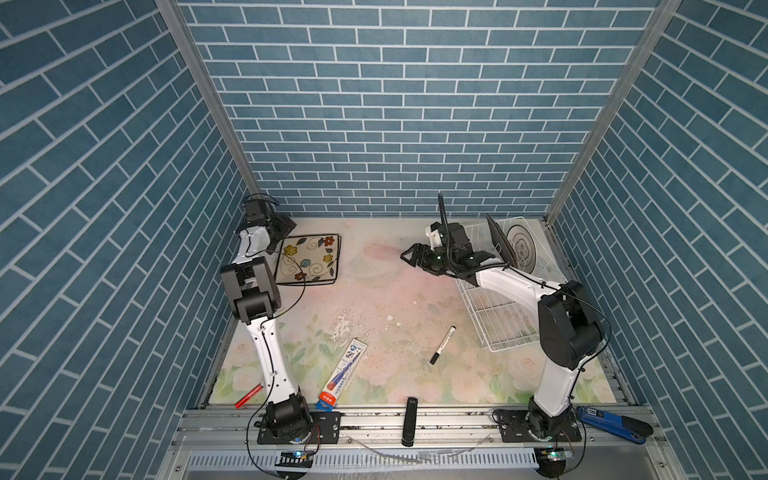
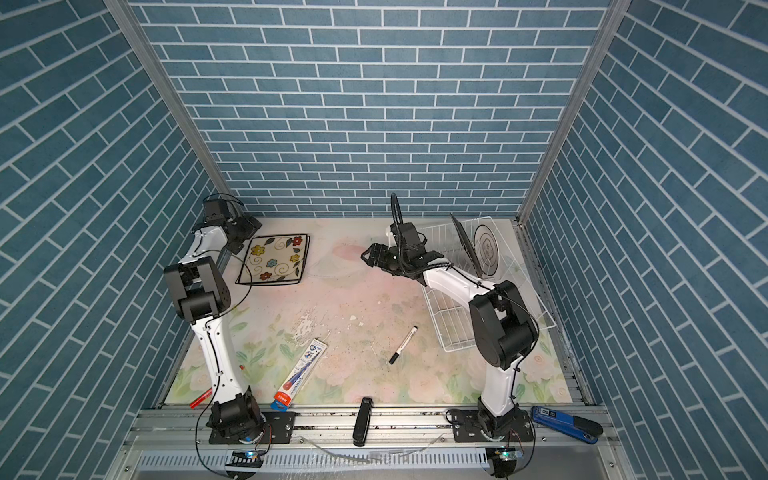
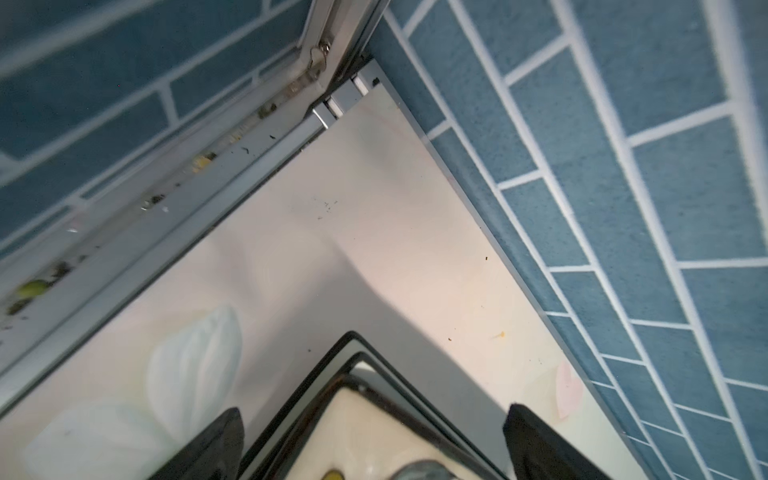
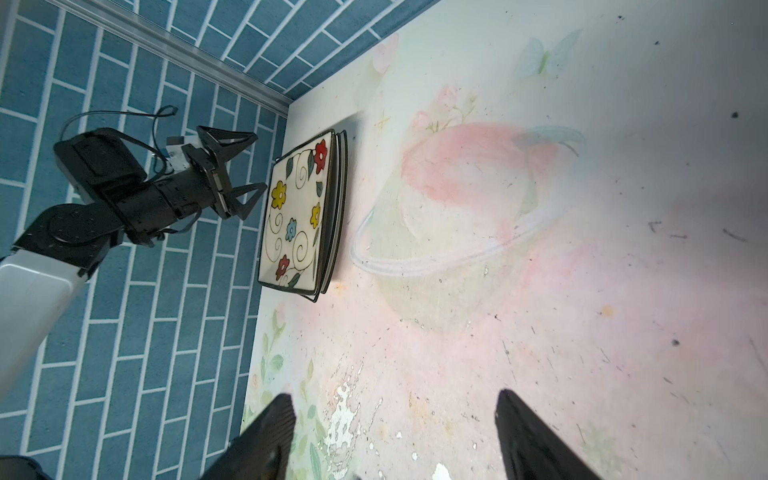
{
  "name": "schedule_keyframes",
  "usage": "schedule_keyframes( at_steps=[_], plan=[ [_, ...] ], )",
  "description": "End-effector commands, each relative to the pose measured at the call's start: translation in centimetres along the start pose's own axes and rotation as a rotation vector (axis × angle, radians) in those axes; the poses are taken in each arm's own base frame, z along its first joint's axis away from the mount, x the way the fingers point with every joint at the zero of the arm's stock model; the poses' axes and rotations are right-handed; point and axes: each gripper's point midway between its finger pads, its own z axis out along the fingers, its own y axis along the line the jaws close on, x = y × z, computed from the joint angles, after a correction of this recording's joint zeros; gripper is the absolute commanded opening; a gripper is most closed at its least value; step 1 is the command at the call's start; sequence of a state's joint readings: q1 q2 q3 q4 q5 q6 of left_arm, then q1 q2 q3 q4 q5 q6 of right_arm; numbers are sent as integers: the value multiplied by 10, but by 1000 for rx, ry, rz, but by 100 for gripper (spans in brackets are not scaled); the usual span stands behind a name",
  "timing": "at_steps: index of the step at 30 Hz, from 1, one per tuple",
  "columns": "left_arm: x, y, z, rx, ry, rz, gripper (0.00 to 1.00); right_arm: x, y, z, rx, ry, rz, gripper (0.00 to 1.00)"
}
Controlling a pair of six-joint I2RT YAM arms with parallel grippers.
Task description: Unload the plates from the dish rack
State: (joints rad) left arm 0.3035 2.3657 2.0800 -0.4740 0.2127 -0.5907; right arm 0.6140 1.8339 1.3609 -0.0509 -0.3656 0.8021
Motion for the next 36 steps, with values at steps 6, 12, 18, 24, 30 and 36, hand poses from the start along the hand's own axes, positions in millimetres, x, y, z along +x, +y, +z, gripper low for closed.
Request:
schedule_keyframes(
  at_steps=[6,12,18,24,30,36],
  plan=[
    [4,-57,-95,4,-161,217,100,-22,17,-52,90,-76,-130,77],
    [71,-110,-122,140,-109,264,100,-29,21,-102,206,-118,-252,76],
    [151,-166,-163,297,-65,367,100,-30,-1,-166,471,-123,-370,76],
    [220,-197,-204,458,-18,440,100,-22,-28,-236,710,-157,-453,76],
    [290,-211,-229,563,91,535,100,-8,-48,-293,875,-189,-525,77],
    [341,-204,-235,635,151,525,100,1,-64,-298,946,-100,-593,69]
  ],
)
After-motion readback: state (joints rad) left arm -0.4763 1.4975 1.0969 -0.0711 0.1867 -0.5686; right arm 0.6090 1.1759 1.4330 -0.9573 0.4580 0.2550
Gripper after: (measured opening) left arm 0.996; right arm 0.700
